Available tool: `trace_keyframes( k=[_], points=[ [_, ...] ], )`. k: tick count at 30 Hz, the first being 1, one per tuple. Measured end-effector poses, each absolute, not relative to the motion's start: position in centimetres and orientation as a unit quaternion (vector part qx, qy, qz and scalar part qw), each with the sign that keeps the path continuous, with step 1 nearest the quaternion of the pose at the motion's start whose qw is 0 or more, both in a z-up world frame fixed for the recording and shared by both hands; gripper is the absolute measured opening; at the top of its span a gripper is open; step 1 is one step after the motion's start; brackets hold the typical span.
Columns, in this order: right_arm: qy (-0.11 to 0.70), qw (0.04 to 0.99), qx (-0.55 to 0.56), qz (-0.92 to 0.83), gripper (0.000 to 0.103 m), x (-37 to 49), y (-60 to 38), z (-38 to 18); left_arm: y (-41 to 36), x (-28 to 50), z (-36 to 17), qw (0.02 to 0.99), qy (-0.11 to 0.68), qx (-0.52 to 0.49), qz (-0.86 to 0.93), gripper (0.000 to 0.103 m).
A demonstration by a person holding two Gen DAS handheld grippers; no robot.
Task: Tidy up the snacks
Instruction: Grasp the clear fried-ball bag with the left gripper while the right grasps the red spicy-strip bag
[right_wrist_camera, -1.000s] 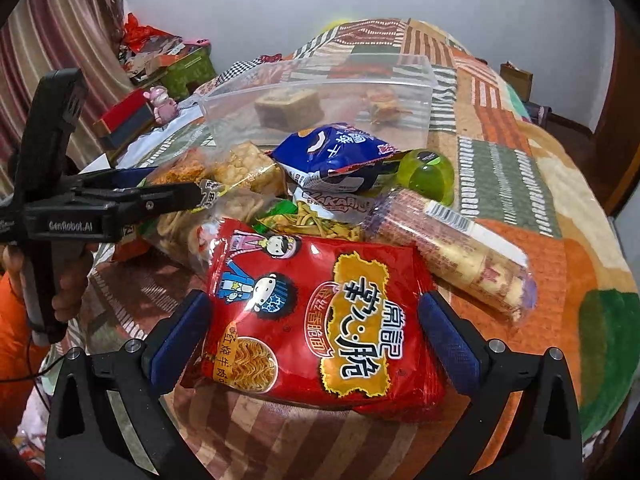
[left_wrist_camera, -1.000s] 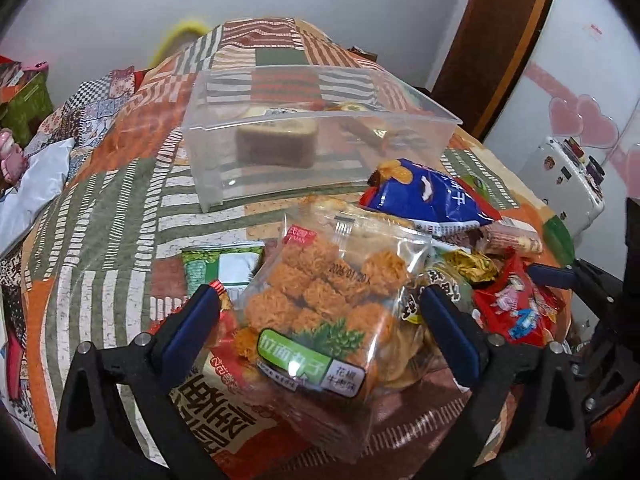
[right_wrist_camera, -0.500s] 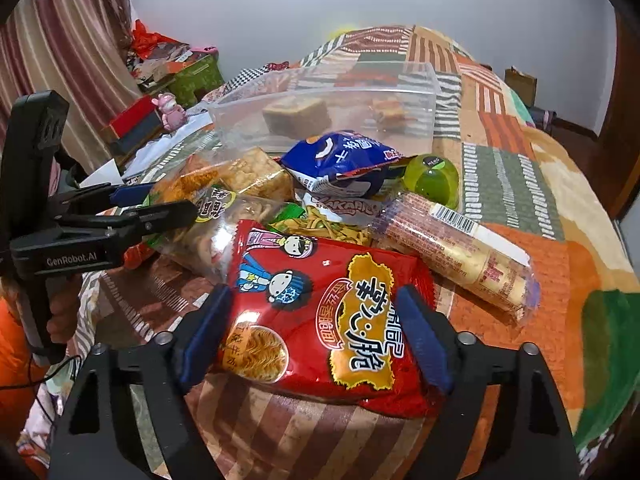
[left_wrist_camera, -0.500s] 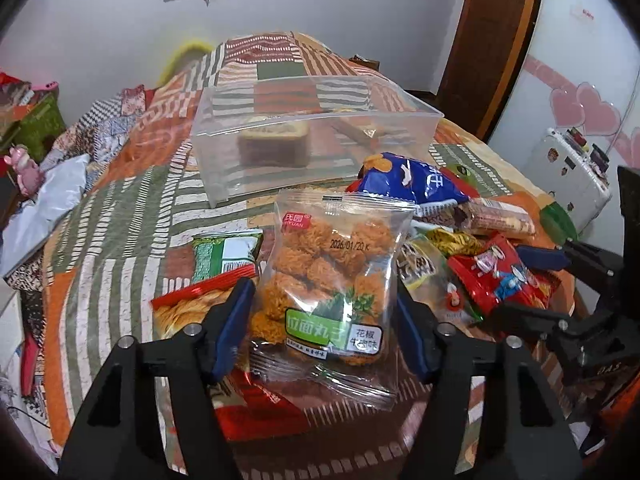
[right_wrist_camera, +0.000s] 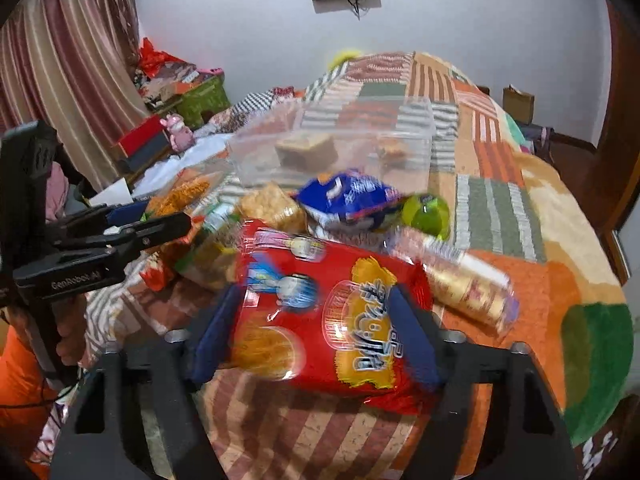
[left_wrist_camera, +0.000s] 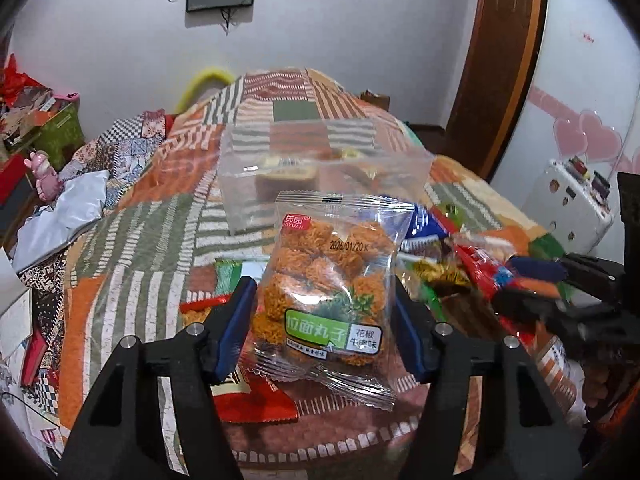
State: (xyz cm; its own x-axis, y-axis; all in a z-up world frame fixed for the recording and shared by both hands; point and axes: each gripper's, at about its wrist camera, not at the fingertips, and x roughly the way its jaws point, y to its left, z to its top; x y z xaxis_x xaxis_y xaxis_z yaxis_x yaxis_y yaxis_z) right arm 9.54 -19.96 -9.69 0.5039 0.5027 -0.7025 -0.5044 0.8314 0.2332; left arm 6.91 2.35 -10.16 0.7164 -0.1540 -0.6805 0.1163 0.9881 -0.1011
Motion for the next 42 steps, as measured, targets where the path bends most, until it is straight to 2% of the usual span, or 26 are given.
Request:
trace_keyframes(
  k=[1, 6, 9, 11, 13, 17, 19, 29, 31, 32, 35, 42],
  points=[
    [0.406, 0.865, 0.005, 0.294, 0.032, 9.9, -20.0, -9.4, 2.4, 7.0, -9.9, 0.927, 0.366, -0.027, -0.072, 0.064],
    [0.419, 0.863, -0.004, 0.281, 0.034, 10.9, -19.9, -10.2, 2.7, 7.2, -9.2, 0.933, 0.352, -0.035, -0.068, 0.064],
    [0.434, 0.859, 0.007, 0.271, 0.056, 10.7, -20.5, -11.1, 3.0, 7.3, -9.3, 0.932, 0.354, -0.044, -0.066, 0.064],
    [0.433, 0.862, 0.010, 0.263, 0.085, 10.4, -20.7, -11.4, 3.3, 7.4, -9.7, 0.929, 0.361, -0.051, -0.064, 0.064],
    [0.433, 0.866, 0.010, 0.249, 0.092, 10.2, -20.9, -11.6, 3.4, 7.3, -10.0, 0.927, 0.366, -0.056, -0.061, 0.064],
    [0.456, 0.860, 0.002, 0.231, 0.094, 10.1, -21.0, -13.1, 3.8, 7.1, -10.5, 0.925, 0.371, -0.060, -0.056, 0.064],
    [0.461, 0.855, 0.019, 0.235, 0.102, 10.0, -21.1, -13.8, 3.8, 7.1, -10.7, 0.924, 0.374, -0.063, -0.056, 0.064],
    [0.445, 0.863, -0.039, 0.237, 0.102, 9.6, -19.6, -15.3, 3.5, 6.7, -10.9, 0.924, 0.374, -0.064, -0.055, 0.064],
    [0.443, 0.864, -0.037, 0.234, 0.096, 9.5, -19.8, -15.1, 3.4, 6.7, -10.7, 0.924, 0.372, -0.064, -0.053, 0.064],
    [0.443, 0.865, -0.034, 0.233, 0.088, 9.5, -20.0, -15.0, 3.5, 6.6, -10.6, 0.925, 0.371, -0.064, -0.052, 0.064],
    [0.440, 0.865, -0.025, 0.238, 0.079, 9.3, -20.7, -14.4, 3.5, 6.6, -10.1, 0.928, 0.364, -0.064, -0.049, 0.064],
    [0.421, 0.874, 0.009, 0.245, 0.079, 9.4, -21.8, -12.0, 3.7, 6.8, -8.9, 0.935, 0.347, -0.065, -0.041, 0.064]
  ],
)
